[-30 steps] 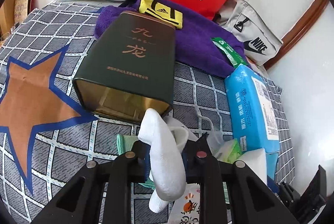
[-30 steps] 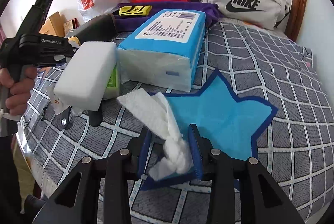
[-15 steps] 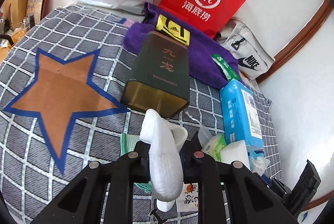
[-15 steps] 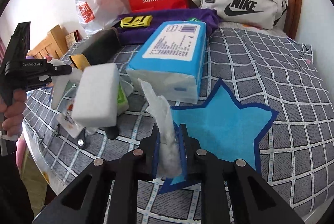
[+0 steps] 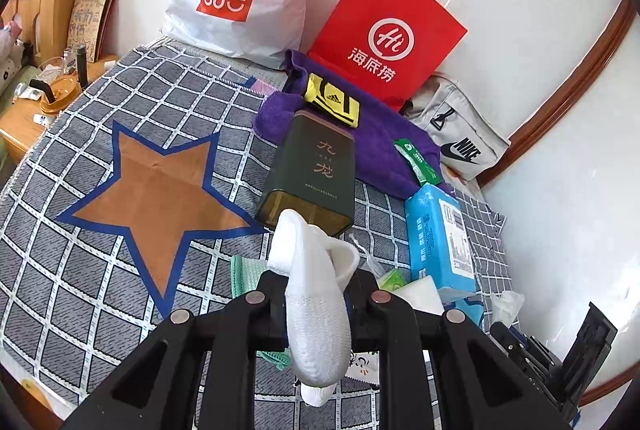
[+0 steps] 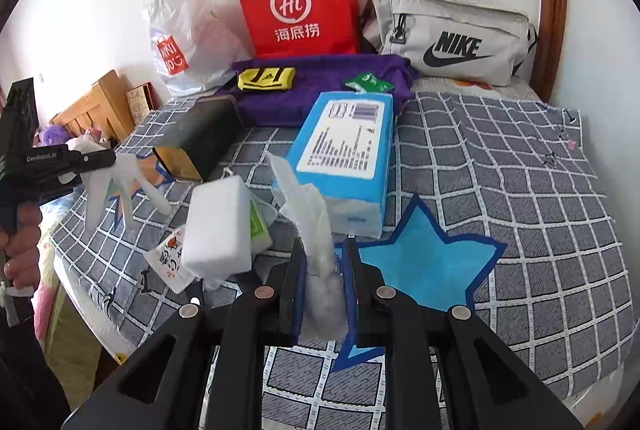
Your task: Organize soft objects
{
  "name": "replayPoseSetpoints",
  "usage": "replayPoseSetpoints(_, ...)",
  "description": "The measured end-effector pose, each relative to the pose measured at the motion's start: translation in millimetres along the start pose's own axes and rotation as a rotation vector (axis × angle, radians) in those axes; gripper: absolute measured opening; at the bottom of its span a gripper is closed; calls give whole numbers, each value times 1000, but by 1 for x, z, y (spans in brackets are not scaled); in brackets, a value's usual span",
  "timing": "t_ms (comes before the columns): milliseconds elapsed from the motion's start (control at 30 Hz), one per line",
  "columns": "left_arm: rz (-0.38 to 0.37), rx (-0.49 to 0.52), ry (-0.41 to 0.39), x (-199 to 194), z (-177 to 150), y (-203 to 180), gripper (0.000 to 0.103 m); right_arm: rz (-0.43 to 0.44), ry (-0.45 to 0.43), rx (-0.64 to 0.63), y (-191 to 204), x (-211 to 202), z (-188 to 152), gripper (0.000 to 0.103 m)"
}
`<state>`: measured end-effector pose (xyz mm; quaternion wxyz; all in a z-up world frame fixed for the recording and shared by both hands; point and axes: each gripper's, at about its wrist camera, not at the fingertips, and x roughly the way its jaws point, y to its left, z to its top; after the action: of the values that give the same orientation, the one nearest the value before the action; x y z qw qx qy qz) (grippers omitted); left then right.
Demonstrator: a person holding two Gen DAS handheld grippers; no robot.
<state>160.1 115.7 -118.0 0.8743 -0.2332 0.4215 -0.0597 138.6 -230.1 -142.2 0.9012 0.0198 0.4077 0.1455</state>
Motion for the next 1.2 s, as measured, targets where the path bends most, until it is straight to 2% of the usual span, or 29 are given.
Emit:
replayPoseSetpoints(533,-24,20,-65,-25,35,-23,18,16,-50,-8,8,-16,52,17)
replayPoseSetpoints(1200,-13,49,-66,4,91,-41,18,26,-84,-29,7,8,121,17)
